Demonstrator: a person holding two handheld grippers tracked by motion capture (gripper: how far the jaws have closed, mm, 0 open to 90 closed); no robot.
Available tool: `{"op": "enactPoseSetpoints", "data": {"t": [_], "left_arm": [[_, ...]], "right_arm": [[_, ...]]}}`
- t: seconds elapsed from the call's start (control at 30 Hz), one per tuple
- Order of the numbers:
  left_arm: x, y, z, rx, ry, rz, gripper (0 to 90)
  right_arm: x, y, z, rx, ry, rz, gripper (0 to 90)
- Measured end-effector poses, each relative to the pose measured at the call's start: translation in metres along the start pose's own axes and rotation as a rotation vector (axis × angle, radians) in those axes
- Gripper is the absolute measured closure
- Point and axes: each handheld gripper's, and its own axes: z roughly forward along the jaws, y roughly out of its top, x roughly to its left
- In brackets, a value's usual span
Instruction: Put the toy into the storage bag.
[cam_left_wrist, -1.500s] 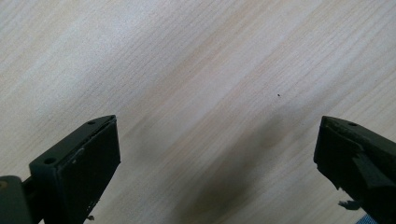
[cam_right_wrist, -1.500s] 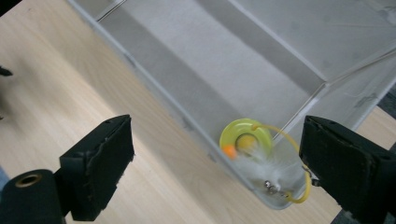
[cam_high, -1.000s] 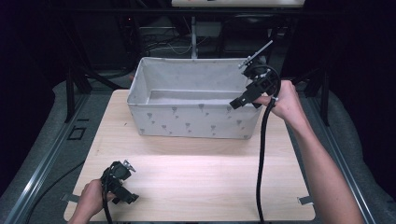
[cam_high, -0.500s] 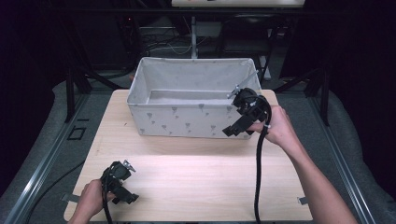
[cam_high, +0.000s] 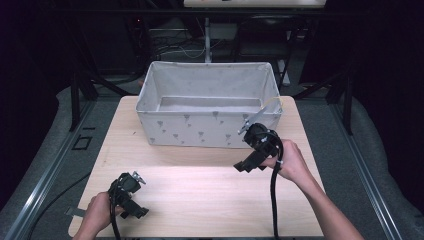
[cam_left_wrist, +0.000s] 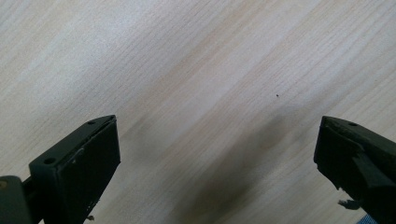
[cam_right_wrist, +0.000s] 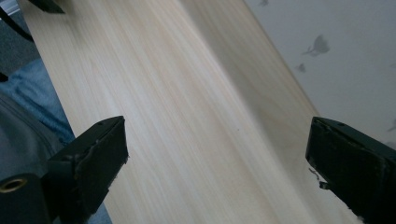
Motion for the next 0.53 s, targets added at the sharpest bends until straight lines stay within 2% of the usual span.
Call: {"op": "enactPoseSetpoints", "data": {"t": [0.3,0.4,0.47,0.53], "left_arm": [[0.001,-0.002,0.0,-0.004,-0.001,-0.008,0.5],[0.001,-0.001,0.001,-0.004,-0.005,-0.007,0.5],[0.001,0.0,0.001,-0.004,-0.002,-0.001,0.3],[0.002,0.0,0.001,-0.011,-0.006,0.006,0.2]], "right_arm": [[0.002,-0.035,0.046,0.043,0.044,0.046,6.2],[0.002,-0.042,0.059,0.088,0.039,0.041,6.0],[0.001,-0.047,0.066,0.083,0.05,0.047,6.5],[0.0,-0.052,0.074,0.116,0.049,0.048,5.9]]}}
